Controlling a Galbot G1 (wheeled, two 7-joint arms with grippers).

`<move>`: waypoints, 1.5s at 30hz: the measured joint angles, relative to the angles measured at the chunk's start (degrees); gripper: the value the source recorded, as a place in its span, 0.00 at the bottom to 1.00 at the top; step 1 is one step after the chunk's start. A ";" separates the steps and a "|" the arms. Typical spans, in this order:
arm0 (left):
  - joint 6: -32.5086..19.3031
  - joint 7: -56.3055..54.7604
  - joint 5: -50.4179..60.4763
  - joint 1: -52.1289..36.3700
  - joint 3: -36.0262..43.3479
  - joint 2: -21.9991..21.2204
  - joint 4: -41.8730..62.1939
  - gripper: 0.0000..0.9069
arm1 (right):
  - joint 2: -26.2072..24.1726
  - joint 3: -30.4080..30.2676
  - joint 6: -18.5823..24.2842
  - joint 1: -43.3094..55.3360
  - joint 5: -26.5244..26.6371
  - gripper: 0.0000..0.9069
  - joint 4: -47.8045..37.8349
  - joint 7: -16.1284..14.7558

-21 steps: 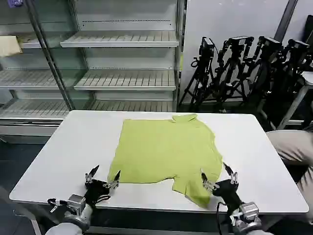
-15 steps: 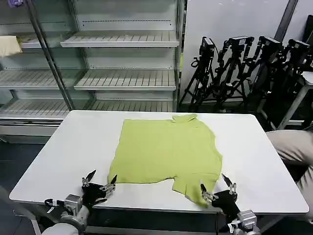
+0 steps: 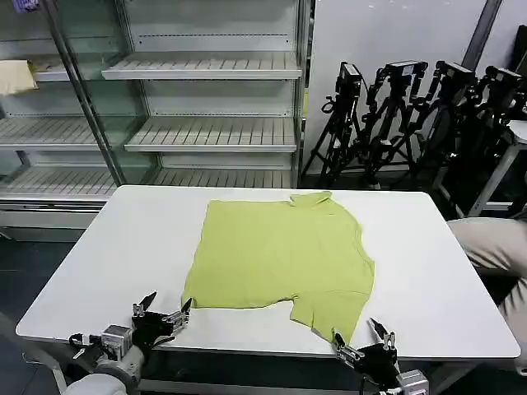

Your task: Fold and organize the clothes.

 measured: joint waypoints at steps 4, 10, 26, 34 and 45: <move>0.28 -0.07 -0.24 0.02 0.09 0.07 0.29 0.00 | 0.12 0.06 -1.14 0.18 1.28 0.00 -0.07 0.14; 0.48 0.10 -0.59 0.43 0.42 -0.03 0.30 0.00 | 0.32 -0.12 -2.10 0.28 3.07 0.00 -0.23 0.10; 0.79 1.17 -0.48 0.24 1.10 -0.81 -0.10 0.00 | -0.45 -0.55 -0.51 1.95 4.81 0.00 -1.07 -1.51; 0.80 1.37 -2.04 -1.98 0.88 -0.43 -0.90 0.00 | -0.66 0.46 -0.27 6.97 6.13 0.00 -1.18 -1.91; 0.85 0.94 -5.38 -10.76 3.09 -1.66 2.85 0.00 | 0.73 -0.60 -0.82 20.65 6.70 0.00 -8.61 -4.12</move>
